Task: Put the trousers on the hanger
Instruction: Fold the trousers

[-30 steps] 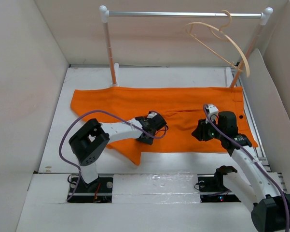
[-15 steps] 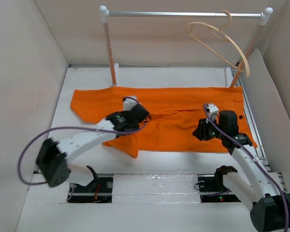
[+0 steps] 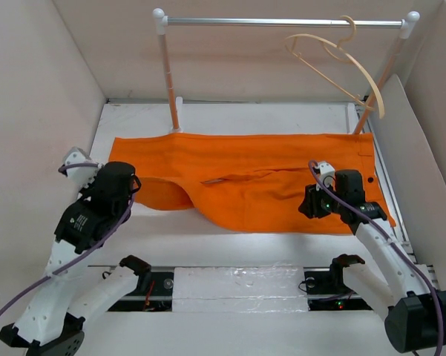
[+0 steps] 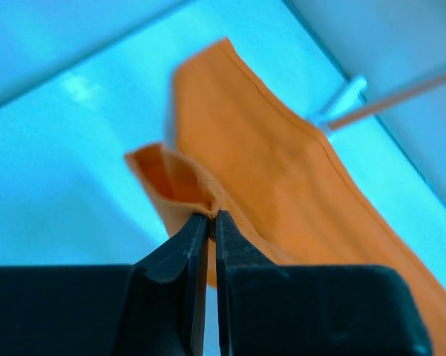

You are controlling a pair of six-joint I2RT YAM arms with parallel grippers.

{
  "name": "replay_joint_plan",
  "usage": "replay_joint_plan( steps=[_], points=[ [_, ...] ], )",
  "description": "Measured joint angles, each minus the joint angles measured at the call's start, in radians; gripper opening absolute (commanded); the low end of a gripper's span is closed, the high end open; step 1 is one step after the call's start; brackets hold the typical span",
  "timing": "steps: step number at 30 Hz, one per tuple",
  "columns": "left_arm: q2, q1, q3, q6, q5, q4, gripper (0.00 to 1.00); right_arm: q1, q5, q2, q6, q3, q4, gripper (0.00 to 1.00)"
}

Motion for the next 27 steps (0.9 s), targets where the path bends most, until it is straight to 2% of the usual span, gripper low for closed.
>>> replay_joint_plan(
  steps=[5, 10, 13, 14, 15, 19, 23, 27],
  points=[
    [-0.005, 0.001, 0.067, -0.051, -0.143, -0.087, 0.0, 0.0, 0.015, 0.014, -0.002, 0.033, -0.023, 0.42],
    [-0.04, 0.004, 0.036, 0.034, -0.144, 0.046, 0.0, 0.0, 0.022, 0.03, -0.005, 0.053, -0.026, 0.42],
    [0.004, 0.004, 0.071, 0.062, -0.148, 0.108, 0.0, 0.0, 0.034, 0.036, -0.004, 0.071, -0.045, 0.49],
    [0.032, 0.004, 0.1, 0.069, -0.156, 0.119, 0.0, 0.0, 0.044, 0.033, -0.002, 0.077, -0.054, 0.57],
    [0.058, 0.004, 0.127, 0.076, -0.168, 0.132, 0.0, 0.0, 0.056, 0.026, 0.002, 0.081, -0.058, 0.61],
    [0.104, 0.003, 0.172, 0.151, -0.226, 0.222, 0.0, -0.01, 0.096, -0.012, 0.018, 0.09, -0.066, 0.65],
    [0.077, 0.003, 0.172, 0.229, -0.29, 0.273, 0.0, -0.049, 0.121, 0.0, 0.052, 0.12, -0.074, 0.65],
    [0.047, 0.004, 0.159, 0.233, -0.338, 0.23, 0.0, -0.179, 0.13, 0.05, 0.091, 0.128, -0.072, 0.65]
  ],
)
